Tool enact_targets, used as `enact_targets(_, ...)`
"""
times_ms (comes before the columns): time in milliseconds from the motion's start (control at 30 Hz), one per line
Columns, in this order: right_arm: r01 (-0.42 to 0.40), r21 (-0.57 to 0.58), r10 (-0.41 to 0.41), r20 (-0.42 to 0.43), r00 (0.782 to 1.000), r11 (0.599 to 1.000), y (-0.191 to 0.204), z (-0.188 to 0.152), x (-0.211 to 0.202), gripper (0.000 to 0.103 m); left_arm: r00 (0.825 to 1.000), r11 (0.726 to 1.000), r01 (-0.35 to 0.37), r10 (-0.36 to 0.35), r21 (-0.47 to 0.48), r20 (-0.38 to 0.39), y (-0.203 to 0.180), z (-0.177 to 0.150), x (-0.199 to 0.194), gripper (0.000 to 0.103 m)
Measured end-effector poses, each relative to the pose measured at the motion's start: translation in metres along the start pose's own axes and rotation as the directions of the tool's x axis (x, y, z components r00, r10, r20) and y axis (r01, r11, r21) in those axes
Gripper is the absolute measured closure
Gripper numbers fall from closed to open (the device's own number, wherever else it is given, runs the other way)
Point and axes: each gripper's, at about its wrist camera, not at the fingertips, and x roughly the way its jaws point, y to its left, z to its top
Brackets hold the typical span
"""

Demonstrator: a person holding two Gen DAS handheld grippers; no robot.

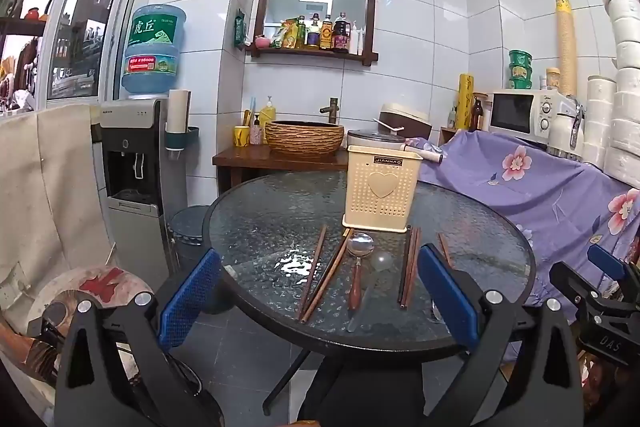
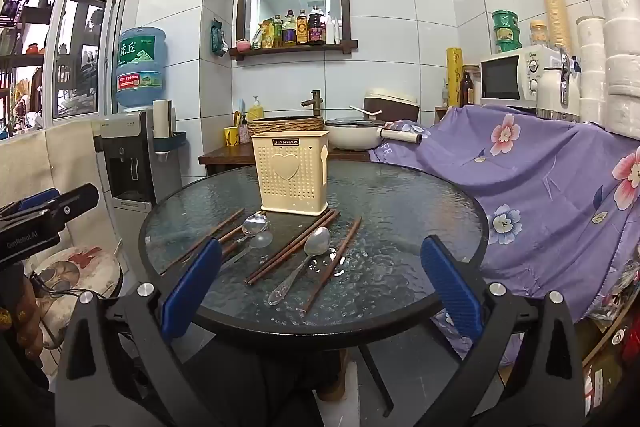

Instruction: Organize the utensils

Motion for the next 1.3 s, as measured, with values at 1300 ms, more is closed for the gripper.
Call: enact_targets(1300, 0.0, -0.001, 0.0, -0.001, 1.0, 1.0, -0.0002, -0.0024, 0.0014, 0.005, 1.0, 1.0, 0.003, -0.003, 0.004, 0.007, 0.0017, 0.0012, -0.0016, 0.006)
